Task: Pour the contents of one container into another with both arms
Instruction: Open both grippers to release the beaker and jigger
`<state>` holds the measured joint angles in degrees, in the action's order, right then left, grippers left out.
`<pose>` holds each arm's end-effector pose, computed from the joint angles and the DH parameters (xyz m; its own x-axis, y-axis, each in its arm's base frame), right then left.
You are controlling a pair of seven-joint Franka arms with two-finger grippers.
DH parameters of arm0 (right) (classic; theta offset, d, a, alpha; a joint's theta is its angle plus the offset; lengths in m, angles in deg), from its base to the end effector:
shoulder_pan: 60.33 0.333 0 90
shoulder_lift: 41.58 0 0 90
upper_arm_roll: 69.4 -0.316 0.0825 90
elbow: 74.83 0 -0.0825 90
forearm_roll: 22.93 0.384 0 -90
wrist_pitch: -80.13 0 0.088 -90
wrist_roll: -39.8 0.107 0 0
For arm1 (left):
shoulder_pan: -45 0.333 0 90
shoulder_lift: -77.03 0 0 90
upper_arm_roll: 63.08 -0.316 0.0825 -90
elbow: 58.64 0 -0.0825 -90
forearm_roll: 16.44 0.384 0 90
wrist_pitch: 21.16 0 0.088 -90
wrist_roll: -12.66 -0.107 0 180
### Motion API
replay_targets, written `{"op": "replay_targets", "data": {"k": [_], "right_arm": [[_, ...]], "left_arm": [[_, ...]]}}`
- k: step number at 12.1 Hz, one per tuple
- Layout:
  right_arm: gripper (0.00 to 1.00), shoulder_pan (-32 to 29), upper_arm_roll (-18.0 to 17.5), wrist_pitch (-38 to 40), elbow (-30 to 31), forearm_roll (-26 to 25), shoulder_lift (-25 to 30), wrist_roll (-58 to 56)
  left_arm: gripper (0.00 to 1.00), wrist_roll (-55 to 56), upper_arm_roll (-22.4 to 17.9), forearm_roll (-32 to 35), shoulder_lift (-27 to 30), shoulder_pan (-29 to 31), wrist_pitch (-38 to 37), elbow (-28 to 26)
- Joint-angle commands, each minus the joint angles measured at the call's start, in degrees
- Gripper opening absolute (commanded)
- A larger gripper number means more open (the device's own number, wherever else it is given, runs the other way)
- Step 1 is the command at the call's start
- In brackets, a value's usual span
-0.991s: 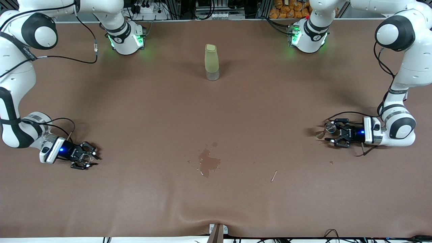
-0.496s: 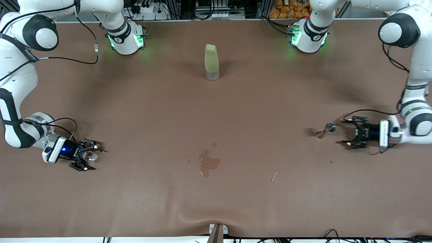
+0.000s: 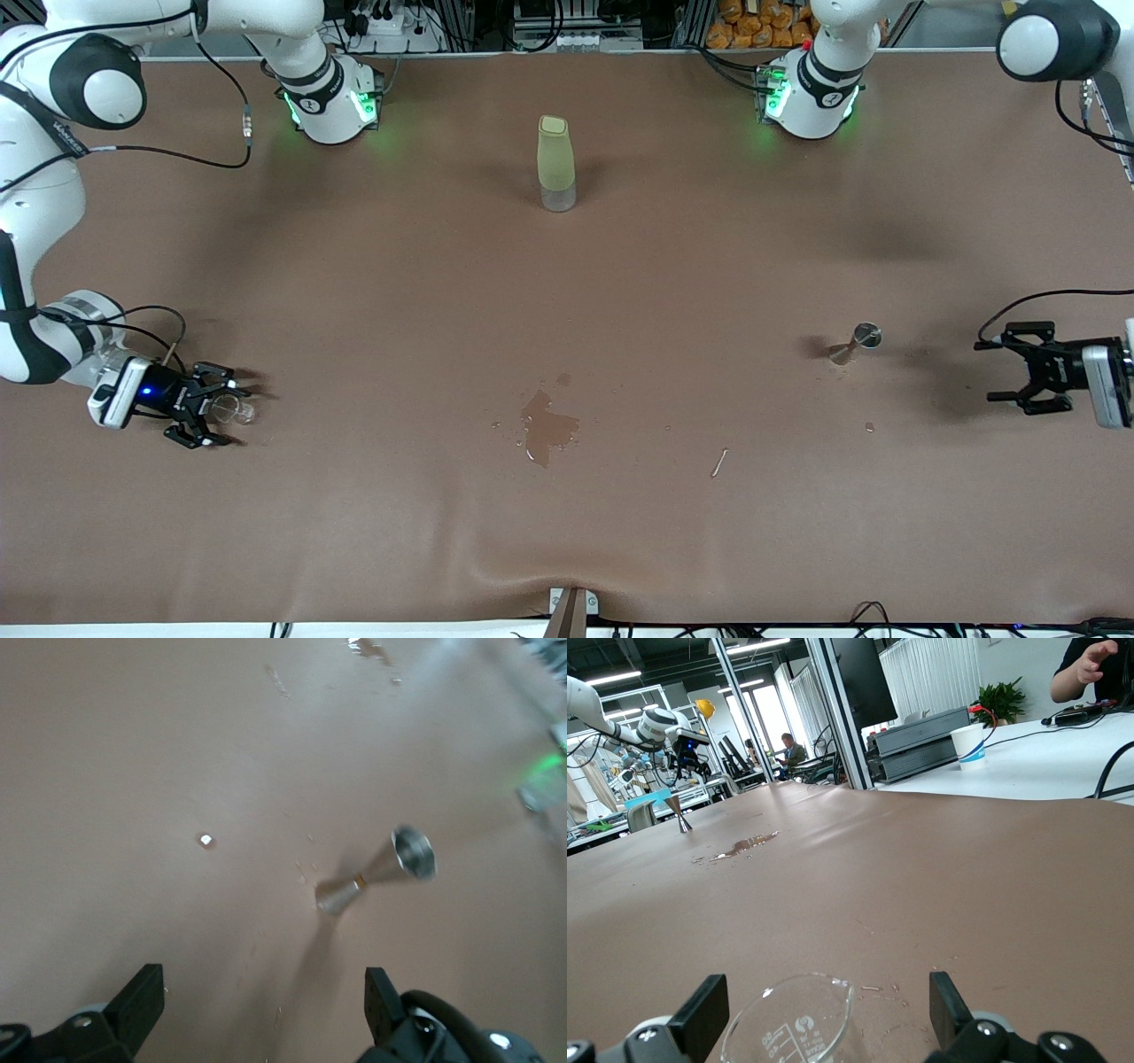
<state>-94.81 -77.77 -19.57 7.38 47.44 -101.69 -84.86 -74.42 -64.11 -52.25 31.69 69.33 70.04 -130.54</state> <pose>0.6263 -0.2289 0.0799 0.3342 0.0946 0.9377 0.8752 -0.4005 -0.2715 0.6627 0.2427 0.2762 0.6290 -0.6062 0.4866 -0.7737 -0.4274 0.4676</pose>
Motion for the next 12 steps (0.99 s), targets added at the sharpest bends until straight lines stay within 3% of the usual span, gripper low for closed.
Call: {"op": "replay_targets", "data": {"k": [1,3,6,9,12], "right_arm": [[1.0,-1.99,-1.12,1.34,0.4,-3.12,2.79,4.06],[1.0,-1.73,-1.12,1.35,-0.56,-4.87,4.99,7.48],[1.0,0.28,-1.91,1.43,-7.48,-11.28,6.23,20.45],[1.0,4.32,-1.74,1.52,-10.5,-13.58,8.42,28.23],[1.0,6.26,-1.56,1.52,-10.85,-13.76,10.61,31.12]], "left_arm": [[1.0,13.2,-1.35,3.9,5.77,-5.33,2.92,-1.48],[1.0,24.79,-1.17,10.73,10.51,-10.15,5.03,-1.48],[1.0,42.55,-1.17,20.05,16.59,-17.89,5.92,-1.48],[1.0,63.46,-1.08,34.19,22.74,-27.64,6.01,-2.18],[1.0,73.96,-0.47,36.69,30.11,-29.86,5.4,-7.35]]}}
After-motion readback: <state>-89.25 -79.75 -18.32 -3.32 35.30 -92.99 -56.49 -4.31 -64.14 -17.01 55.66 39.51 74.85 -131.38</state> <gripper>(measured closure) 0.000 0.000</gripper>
